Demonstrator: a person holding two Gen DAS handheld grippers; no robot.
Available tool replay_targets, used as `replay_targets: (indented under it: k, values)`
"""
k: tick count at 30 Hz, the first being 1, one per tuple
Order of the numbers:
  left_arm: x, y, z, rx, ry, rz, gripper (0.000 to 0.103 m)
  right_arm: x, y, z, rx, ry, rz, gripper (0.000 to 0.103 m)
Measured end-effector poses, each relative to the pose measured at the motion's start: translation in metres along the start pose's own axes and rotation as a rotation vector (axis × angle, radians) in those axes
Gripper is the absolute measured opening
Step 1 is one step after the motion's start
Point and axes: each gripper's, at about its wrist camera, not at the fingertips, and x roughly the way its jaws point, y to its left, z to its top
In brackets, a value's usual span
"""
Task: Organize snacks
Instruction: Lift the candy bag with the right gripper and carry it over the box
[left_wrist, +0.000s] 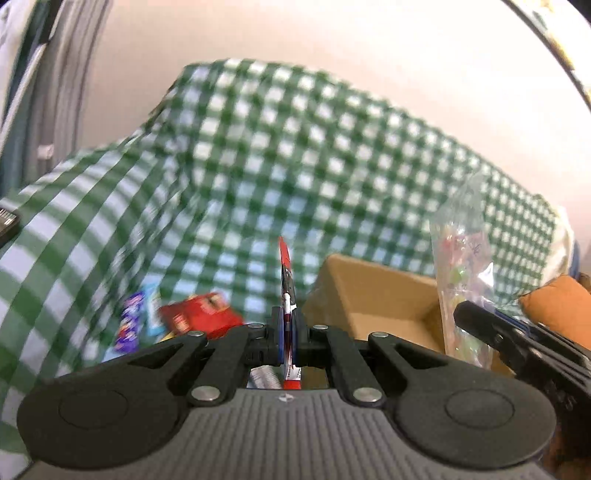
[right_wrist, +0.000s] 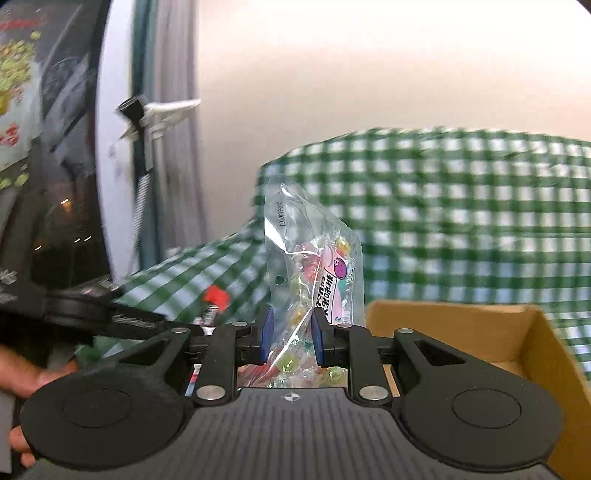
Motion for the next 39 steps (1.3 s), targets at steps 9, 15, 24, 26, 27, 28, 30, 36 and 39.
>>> replay_targets:
  k: [9,15,24,26,27,28,30,36,39]
  values:
    - [0.005,-0.047,-0.007,0.063,-0.051,-0.120,0.003,-0.041,-0.062,-0.002,0.049,0.014,-0.219,0.024]
    - [0.018,-0.071,-0.017,0.092,-0.039,-0.182,0.003,-0.064,-0.086,-0.016,0.055,0.041,-0.295,0.025]
    - [0.027,-0.099,-0.028,0.162,-0.038,-0.242,0.003,-0.075,-0.107,-0.022,0.043,0.056,-0.340,0.025]
    - [0.027,-0.101,-0.030,0.170,-0.042,-0.248,0.003,-0.071,-0.111,-0.021,0.038,0.054,-0.344,0.025]
    - [0.027,-0.100,-0.030,0.171,-0.043,-0.250,0.003,-0.068,-0.111,-0.021,0.035,0.054,-0.346,0.025]
    - [0.028,-0.099,-0.029,0.171,-0.043,-0.252,0.003,-0.060,-0.109,-0.019,0.033,0.055,-0.347,0.025]
    - [0.028,-0.098,-0.029,0.168,-0.045,-0.253,0.003,-0.060,-0.112,-0.019,0.033,0.055,-0.347,0.025]
    - [0.029,-0.094,-0.028,0.160,-0.039,-0.249,0.003,-0.036,-0.107,-0.015,0.023,0.057,-0.352,0.026]
    - [0.028,-0.094,-0.028,0.159,-0.040,-0.251,0.003,-0.033,-0.106,-0.015,0.022,0.059,-0.352,0.026]
